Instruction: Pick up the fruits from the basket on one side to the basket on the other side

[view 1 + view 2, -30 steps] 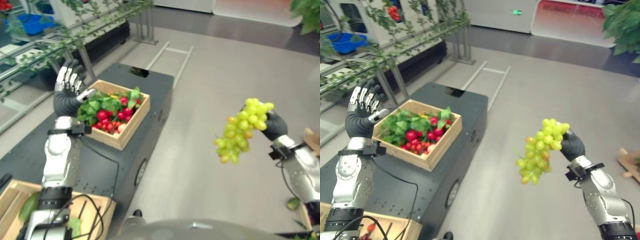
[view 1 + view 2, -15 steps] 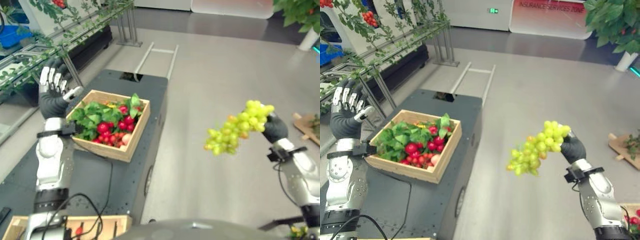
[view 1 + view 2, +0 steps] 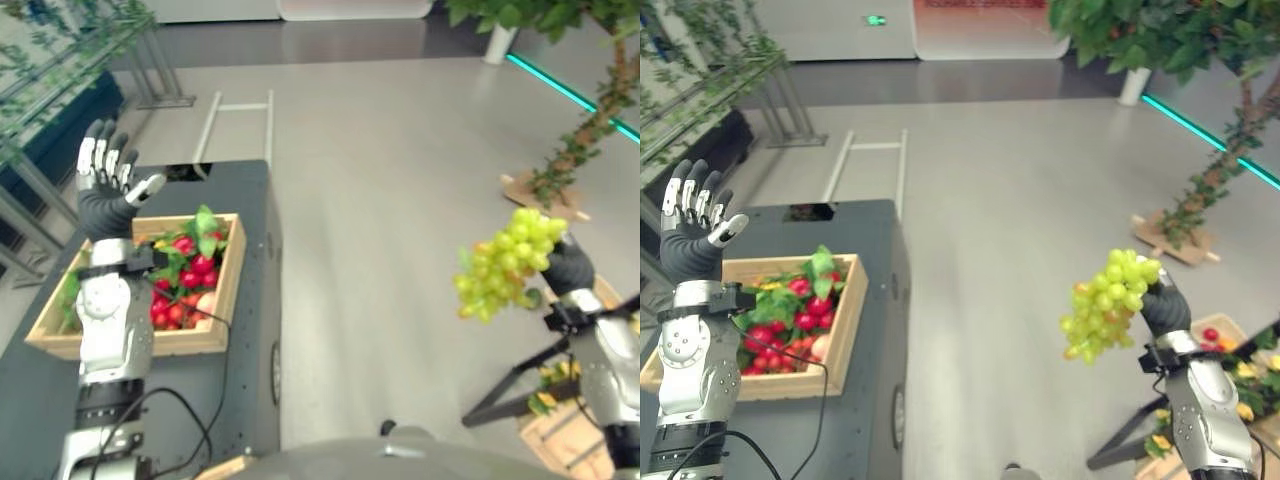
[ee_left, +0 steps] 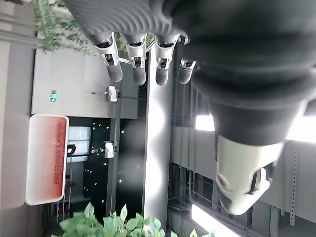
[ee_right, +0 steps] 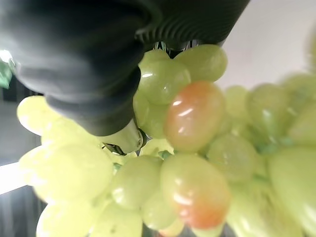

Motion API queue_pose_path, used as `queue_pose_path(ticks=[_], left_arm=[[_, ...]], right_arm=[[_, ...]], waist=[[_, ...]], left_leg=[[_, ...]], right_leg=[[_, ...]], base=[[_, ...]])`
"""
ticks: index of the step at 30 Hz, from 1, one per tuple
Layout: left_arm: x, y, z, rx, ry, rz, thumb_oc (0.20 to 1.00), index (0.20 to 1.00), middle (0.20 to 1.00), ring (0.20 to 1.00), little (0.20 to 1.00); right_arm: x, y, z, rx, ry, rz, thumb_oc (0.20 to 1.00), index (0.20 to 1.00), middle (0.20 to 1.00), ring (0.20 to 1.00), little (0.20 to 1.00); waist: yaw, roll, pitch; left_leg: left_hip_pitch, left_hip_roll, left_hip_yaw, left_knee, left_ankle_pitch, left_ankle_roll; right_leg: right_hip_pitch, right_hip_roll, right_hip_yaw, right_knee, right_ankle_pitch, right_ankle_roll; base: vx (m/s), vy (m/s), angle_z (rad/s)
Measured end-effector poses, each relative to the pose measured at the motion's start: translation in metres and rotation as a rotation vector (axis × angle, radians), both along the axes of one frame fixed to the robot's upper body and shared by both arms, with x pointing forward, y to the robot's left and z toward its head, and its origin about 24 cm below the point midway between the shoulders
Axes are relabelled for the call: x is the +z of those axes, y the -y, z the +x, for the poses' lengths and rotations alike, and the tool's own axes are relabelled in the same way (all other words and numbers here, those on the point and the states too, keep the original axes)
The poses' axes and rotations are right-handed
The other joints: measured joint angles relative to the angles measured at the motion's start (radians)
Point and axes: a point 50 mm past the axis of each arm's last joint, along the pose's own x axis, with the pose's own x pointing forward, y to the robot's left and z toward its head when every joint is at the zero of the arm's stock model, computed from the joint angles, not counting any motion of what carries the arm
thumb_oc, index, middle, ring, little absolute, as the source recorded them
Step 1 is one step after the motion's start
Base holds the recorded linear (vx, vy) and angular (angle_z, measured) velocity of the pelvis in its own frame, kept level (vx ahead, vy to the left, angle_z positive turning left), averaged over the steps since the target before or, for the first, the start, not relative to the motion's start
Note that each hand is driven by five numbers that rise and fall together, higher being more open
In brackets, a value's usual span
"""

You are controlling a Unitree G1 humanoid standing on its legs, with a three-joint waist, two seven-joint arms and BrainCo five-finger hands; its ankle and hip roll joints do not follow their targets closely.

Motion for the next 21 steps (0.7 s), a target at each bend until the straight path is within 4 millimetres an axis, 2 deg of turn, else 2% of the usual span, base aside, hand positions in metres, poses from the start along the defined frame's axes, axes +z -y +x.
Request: queue_pose_path(ticks=[1, 2, 3, 4, 6, 7, 8, 9, 10, 11, 12, 18, 21], left_arm=[[0.001, -0.001, 0.0, 0.006, 0.005, -0.003, 1.0, 1.0, 1.0, 1.0, 1.0], [0.006, -0.004, -0.001, 0.019, 0.026, -0.001, 1.0, 1.0, 1.0, 1.0, 1.0], [0.008, -0.005, -0.002, 0.029, 0.037, -0.008, 1.0, 1.0, 1.0, 1.0, 1.0], [0.008, -0.003, -0.003, 0.027, 0.043, -0.022, 1.0, 1.0, 1.0, 1.0, 1.0], [0.012, -0.005, -0.009, 0.039, 0.062, -0.012, 1.0, 1.0, 1.0, 1.0, 1.0], [0.015, -0.007, -0.011, 0.053, 0.076, -0.009, 1.0, 1.0, 1.0, 1.0, 1.0], [0.015, -0.01, -0.012, 0.065, 0.075, -0.008, 1.0, 1.0, 1.0, 1.0, 1.0], [0.011, -0.012, -0.015, 0.081, 0.062, -0.011, 1.0, 1.0, 1.0, 1.0, 1.0], [0.01, -0.012, -0.015, 0.08, 0.056, -0.011, 1.0, 1.0, 1.0, 1.0, 1.0], [0.009, -0.011, -0.015, 0.076, 0.056, -0.016, 1.0, 1.0, 1.0, 1.0, 1.0], [0.006, -0.01, -0.015, 0.075, 0.048, -0.023, 1.0, 1.0, 1.0, 1.0, 1.0], [0.004, -0.006, -0.013, 0.057, 0.035, -0.023, 1.0, 1.0, 1.0, 1.0, 1.0], [0.002, -0.005, -0.013, 0.048, 0.03, -0.023, 1.0, 1.0, 1.0, 1.0, 1.0]], right_arm=[[0.004, 0.002, 0.003, -0.007, 0.01, -0.006, 0.2, 0.2, 0.2, 0.2, 0.2], [0.009, 0.001, 0.01, -0.003, 0.037, -0.004, 0.2, 0.2, 0.2, 0.2, 0.2], [0.009, 0.002, 0.013, -0.005, 0.039, 0.001, 0.2, 0.2, 0.2, 0.2, 0.2], [0.008, 0.005, 0.013, -0.014, 0.02, -0.006, 0.2, 0.2, 0.2, 0.2, 0.2], [0.009, 0.006, 0.013, -0.013, 0.022, -0.009, 0.2, 0.2, 0.2, 0.2, 0.2], [0.009, 0.007, 0.012, -0.017, 0.028, -0.01, 0.2, 0.2, 0.2, 0.2, 0.2], [0.01, 0.005, 0.013, -0.013, 0.034, -0.007, 0.2, 0.2, 0.2, 0.2, 0.2], [0.012, -0.007, 0.018, 0.038, 0.048, 0.0, 0.2, 0.2, 0.2, 0.2, 0.2], [0.016, -0.017, 0.023, 0.082, 0.067, -0.002, 0.2, 0.2, 0.2, 0.2, 0.2], [0.021, -0.019, 0.026, 0.096, 0.083, -0.008, 0.2, 0.2, 0.2, 0.2, 0.2], [0.024, -0.022, 0.031, 0.112, 0.1, 0.001, 0.2, 0.2, 0.2, 0.2, 0.2], [0.015, -0.019, 0.029, 0.104, 0.059, 0.003, 0.2, 0.2, 0.2, 0.2, 0.2], [0.013, -0.022, 0.027, 0.134, 0.054, -0.005, 0.2, 0.2, 0.2, 0.2, 0.2]], waist=[[0.01, 0.018, 0.018], [0.044, 0.048, 0.032], [0.055, 0.06, 0.038], [0.052, 0.068, 0.037], [0.075, 0.048, 0.013], [0.092, 0.014, -0.007], [0.117, 0.004, -0.014], [0.14, -0.012, -0.021], [0.161, -0.007, -0.038], [0.161, -0.006, -0.042], [0.167, 0.012, -0.05], [0.148, -0.021, -0.065], [0.13, -0.018, -0.067]], left_leg=[[-0.012, 0.015, 0.017, 0.012, -0.021, 0.004], [-0.023, 0.029, 0.004, -0.003, -0.018, 0.021], [-0.026, 0.052, 0.039, -0.002, -0.011, 0.022], [-0.019, 0.08, 0.07, -0.001, -0.007, 0.015], [-0.005, 0.093, 0.107, 0.001, -0.014, -0.003], [0.001, 0.096, 0.151, 0.017, -0.003, -0.035], [0.002, 0.095, 0.157, 0.029, -0.011, -0.045], [-0.01, 0.103, 0.15, 0.054, -0.013, -0.046], [-0.036, 0.078, 0.134, 0.037, -0.022, -0.046], [-0.038, 0.061, 0.122, 0.007, -0.018, -0.043], [-0.022, 0.06, 0.126, -0.033, 0.01, -0.039], [-0.026, 0.083, 0.197, 0.009, -0.01, -0.049], [-0.022, 0.085, 0.214, 0.013, -0.011, -0.05]], right_leg=[[-0.017, 0.044, -0.012, -0.047, 0.07, 0.019], [-0.041, 0.068, -0.003, -0.062, 0.098, 0.061], [-0.064, 0.051, -0.045, 0.023, 0.041, 0.045], [-0.089, 0.012, -0.098, 0.29, -0.087, 0.013], [-0.066, -0.033, -0.122, 0.418, -0.178, 0.025], [-0.019, -0.075, -0.171, 0.418, -0.232, 0.022], [0.0, -0.061, -0.186, 0.367, -0.242, 0.022], [0.021, -0.004, -0.174, 0.263, -0.25, -0.007], [0.032, 0.025, -0.125, 0.175, -0.249, -0.043], [0.024, 0.043, -0.112, 0.146, -0.247, -0.066], [0.017, 0.062, -0.082, 0.12, -0.225, -0.07], [0.034, 0.077, -0.068, 0.065, -0.208, -0.055], [0.035, 0.078, -0.065, 0.065, -0.208, -0.056]], base=[[-0.04, 0.032, -1.21], [0.04, 0.005, -1.3], [0.08, -0.025, -0.9], [0.06, -0.038, -0.38], [-0.04, -0.051, -0.48], [-0.05, -0.096, -0.72], [-0.04, -0.125, -1.01], [-0.03, -0.143, -1.12], [-0.01, -0.14, -1.0], [0.0, -0.097, -0.84], [-0.01, -0.129, -0.44], [0.0, -0.124, -0.14], [0.02, -0.111, -0.02]])
